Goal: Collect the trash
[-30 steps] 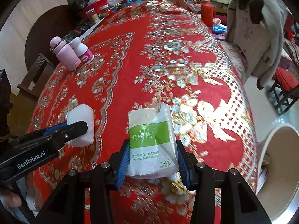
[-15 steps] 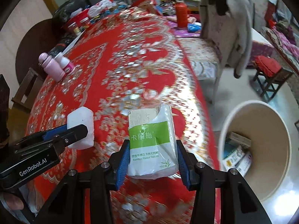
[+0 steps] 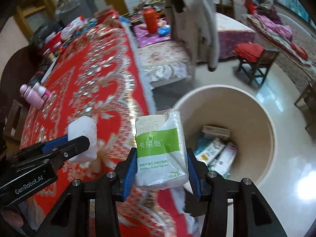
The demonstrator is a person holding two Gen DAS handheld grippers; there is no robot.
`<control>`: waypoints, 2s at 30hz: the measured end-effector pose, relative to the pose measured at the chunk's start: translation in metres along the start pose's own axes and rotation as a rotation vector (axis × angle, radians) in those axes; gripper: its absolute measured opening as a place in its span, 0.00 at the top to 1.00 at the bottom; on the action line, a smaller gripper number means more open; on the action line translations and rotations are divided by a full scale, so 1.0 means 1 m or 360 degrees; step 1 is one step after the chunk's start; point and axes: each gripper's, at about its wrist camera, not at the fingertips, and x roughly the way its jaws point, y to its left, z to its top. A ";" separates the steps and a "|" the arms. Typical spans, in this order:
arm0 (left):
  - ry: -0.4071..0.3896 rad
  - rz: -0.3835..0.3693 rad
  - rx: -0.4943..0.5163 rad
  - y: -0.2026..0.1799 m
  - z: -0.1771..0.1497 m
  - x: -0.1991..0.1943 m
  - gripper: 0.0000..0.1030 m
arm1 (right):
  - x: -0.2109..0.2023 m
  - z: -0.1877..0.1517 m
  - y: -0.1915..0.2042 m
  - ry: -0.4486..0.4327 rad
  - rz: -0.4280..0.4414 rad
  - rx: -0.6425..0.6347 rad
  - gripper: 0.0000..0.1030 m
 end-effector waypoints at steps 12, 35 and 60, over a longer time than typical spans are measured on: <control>0.0091 -0.0075 0.0126 -0.059 0.015 0.044 0.65 | -0.005 -0.006 -0.068 0.0021 -0.0090 0.0173 0.56; 0.0117 -0.0246 0.0072 -0.077 0.030 0.069 0.42 | 0.002 0.003 -0.107 0.0027 -0.0121 0.0276 0.51; -0.0332 -0.0052 0.0224 -0.066 0.015 -0.029 0.40 | -0.083 -0.008 -0.061 -0.0390 -0.0289 0.0235 0.38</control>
